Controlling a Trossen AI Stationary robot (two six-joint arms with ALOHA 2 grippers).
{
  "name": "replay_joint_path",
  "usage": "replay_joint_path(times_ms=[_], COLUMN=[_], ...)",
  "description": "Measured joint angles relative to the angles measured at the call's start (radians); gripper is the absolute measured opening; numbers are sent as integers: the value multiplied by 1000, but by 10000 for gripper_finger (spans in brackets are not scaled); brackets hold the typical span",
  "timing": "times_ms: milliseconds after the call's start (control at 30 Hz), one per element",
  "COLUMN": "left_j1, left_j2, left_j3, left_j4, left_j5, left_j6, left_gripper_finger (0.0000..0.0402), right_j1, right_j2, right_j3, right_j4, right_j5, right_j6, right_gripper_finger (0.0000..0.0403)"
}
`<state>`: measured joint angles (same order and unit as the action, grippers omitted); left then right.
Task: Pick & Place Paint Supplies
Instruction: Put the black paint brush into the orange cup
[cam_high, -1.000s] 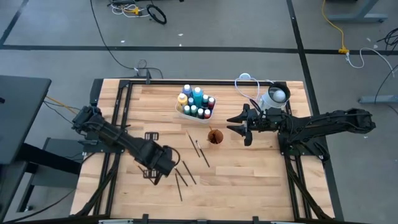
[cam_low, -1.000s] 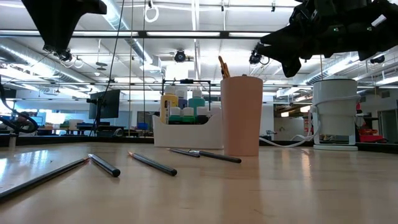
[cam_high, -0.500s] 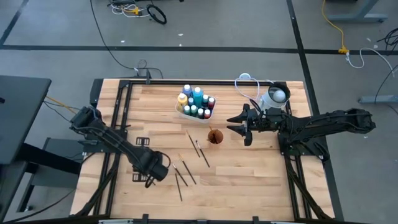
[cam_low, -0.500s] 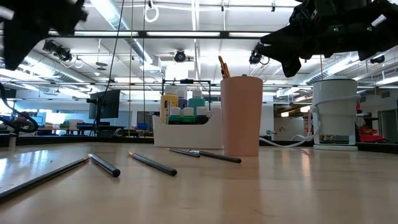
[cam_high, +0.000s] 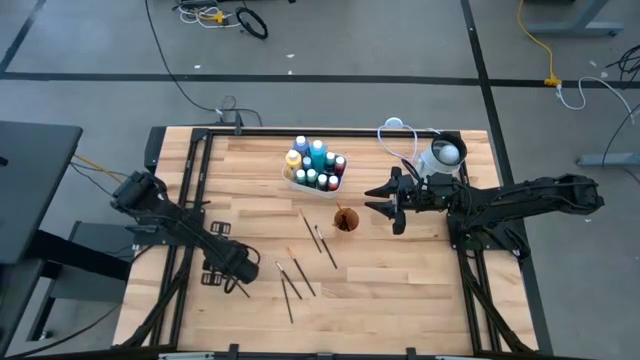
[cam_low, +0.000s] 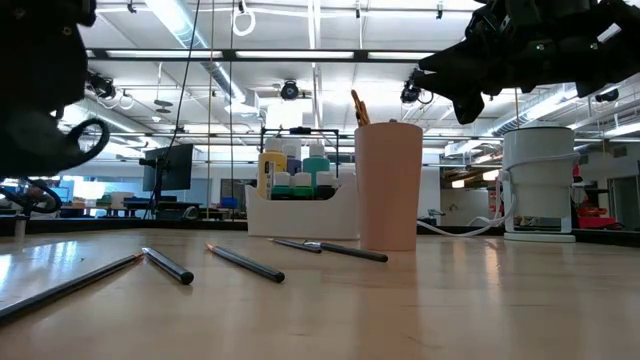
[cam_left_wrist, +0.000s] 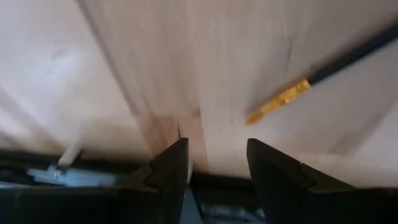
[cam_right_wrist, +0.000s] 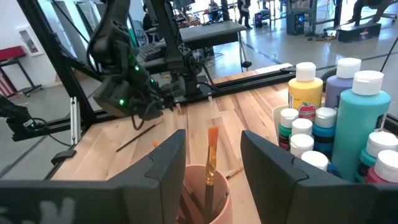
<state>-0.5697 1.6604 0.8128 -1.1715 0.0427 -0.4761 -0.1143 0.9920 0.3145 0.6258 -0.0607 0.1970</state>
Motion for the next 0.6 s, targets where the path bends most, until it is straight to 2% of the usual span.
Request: replay_joint_path(times_ms=[233,600], left_j1=[0,-6], left_j2=[0,0], left_j3=[-54,-26], left_j4=[99,129], left_j5=[19,60], left_j6=[12,59], left_gripper_finger=[171,168], right_j1=[0,0], right_j2=[0,0], right_j3=[0,0], right_j4=[0,1], right_j5=[0,0], right_j6=[0,0], right_gripper_finger=[158,158])
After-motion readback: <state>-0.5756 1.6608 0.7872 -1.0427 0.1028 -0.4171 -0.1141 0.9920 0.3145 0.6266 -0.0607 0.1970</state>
